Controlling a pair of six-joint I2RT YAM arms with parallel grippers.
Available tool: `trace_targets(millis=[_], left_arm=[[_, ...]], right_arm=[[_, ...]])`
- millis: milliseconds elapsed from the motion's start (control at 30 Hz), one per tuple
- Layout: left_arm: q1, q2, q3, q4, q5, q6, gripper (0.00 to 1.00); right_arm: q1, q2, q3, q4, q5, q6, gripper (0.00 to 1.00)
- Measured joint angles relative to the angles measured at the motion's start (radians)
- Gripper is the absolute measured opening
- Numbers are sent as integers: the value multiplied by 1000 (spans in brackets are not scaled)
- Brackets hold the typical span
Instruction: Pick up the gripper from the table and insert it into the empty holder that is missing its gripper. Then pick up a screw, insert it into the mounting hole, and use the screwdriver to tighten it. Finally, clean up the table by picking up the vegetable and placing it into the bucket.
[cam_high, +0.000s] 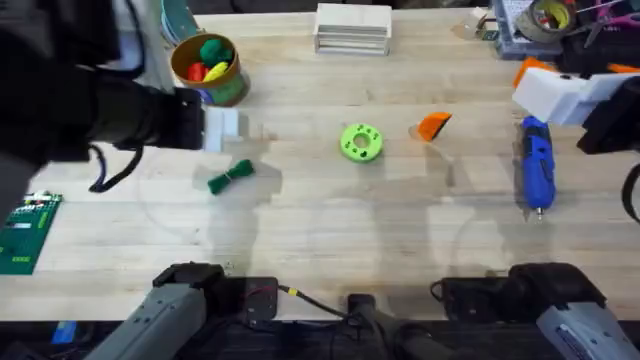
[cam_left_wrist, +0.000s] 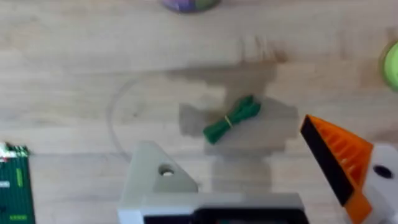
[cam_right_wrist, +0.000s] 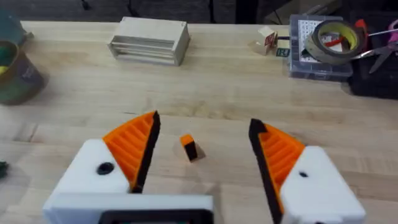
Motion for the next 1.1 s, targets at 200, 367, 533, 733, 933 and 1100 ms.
trace_targets(millis=[200, 367, 533, 733, 933, 1100], left_arm=[[0, 153, 0, -75, 1, 10, 993], [0, 256, -39, -24, 1, 51, 994], [0, 343, -83, 13, 1, 72, 994], [0, 360, -88, 22, 2, 89, 239], [0, 279, -89, 23, 44, 104, 387], [0, 99, -88, 45, 94, 103, 985]], right_arm=[[0, 0, 1, 23, 0, -9, 924], [0, 0, 1, 23, 0, -51, 924], [0, 0, 1, 23, 0, -75, 924], [0, 0, 1, 22, 0, -84, 925], [0, 0, 1, 22, 0, -84, 925], [0, 0, 1, 22, 0, -84, 924]])
